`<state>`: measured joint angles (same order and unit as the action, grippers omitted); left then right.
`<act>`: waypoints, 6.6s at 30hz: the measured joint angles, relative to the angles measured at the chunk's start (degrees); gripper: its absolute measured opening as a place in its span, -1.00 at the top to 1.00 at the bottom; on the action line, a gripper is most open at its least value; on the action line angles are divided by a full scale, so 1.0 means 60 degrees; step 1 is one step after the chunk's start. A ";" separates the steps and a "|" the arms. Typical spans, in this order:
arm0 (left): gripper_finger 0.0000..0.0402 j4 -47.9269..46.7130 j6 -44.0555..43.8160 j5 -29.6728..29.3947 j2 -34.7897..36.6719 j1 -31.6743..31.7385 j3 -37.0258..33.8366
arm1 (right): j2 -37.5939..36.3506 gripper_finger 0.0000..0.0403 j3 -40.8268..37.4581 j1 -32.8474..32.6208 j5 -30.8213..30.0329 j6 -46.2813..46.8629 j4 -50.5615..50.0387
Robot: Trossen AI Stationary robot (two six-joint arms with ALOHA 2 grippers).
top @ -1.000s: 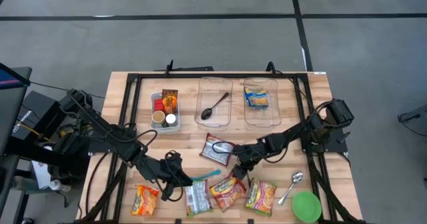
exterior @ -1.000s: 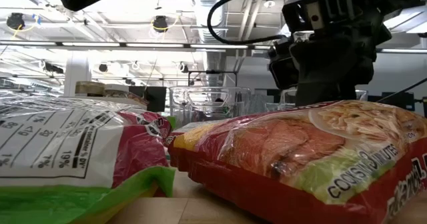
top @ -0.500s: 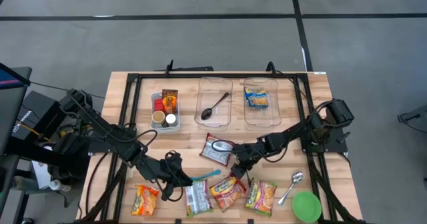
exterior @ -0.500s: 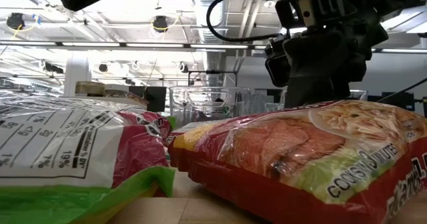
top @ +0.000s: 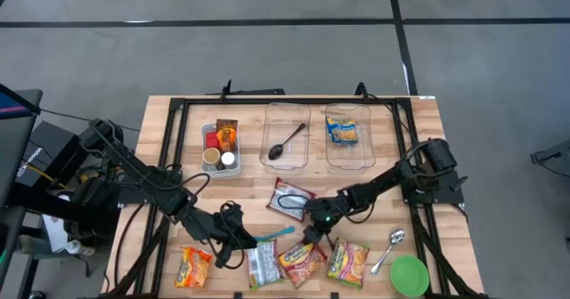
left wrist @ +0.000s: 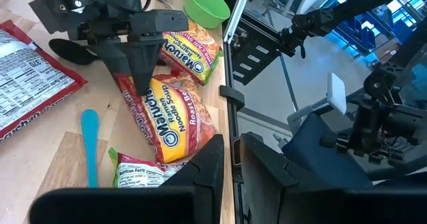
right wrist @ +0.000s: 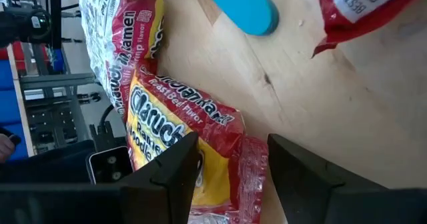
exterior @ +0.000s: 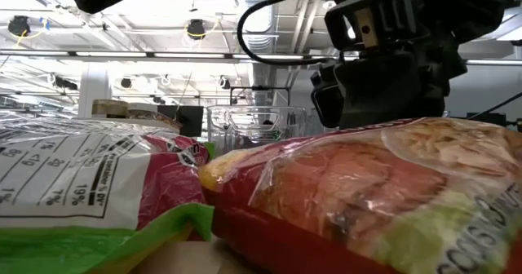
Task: Pick & Place Food Item
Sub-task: Put the bottom red noodle pack into the right transparent bin
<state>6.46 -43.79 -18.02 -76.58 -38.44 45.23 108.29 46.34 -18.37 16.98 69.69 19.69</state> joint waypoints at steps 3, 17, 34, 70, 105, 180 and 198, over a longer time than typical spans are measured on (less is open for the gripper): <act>0.78 -0.0001 0.0000 0.0000 0.0000 0.0000 0.0000 | 0.0000 0.14 -0.0003 0.0021 0.0170 0.0074 -0.0060; 0.78 -0.0001 0.0000 0.0003 0.0000 0.0000 0.0000 | -0.0051 0.14 -0.0032 0.0018 0.0177 0.0041 0.0082; 0.78 -0.0001 0.0000 0.0004 0.0000 -0.0001 0.0000 | -0.0051 0.14 -0.0032 0.0102 0.0711 -0.0356 0.0087; 0.78 -0.0005 0.0000 0.0004 0.0000 -0.0003 0.0000 | -0.0066 0.57 -0.0032 0.0317 0.1634 -0.0440 -0.0206; 0.78 -0.0003 0.0000 0.0004 0.0000 -0.0003 0.0000 | -0.0058 1.00 0.0560 0.0317 0.1590 -0.0485 -0.0189; 0.78 -0.0001 0.0004 -0.0781 0.0000 -0.0001 0.0000 | -0.8662 1.00 0.1034 0.3217 -0.7323 -0.1369 -1.0008; 0.78 -0.0001 0.0036 -0.0783 0.0004 -0.0004 0.0000 | -0.7522 1.00 0.1021 0.3559 -0.6745 -0.0531 -1.0023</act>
<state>6.46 -43.57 -22.72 -76.55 -38.46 45.23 63.16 52.47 2.98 -23.49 66.50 -40.44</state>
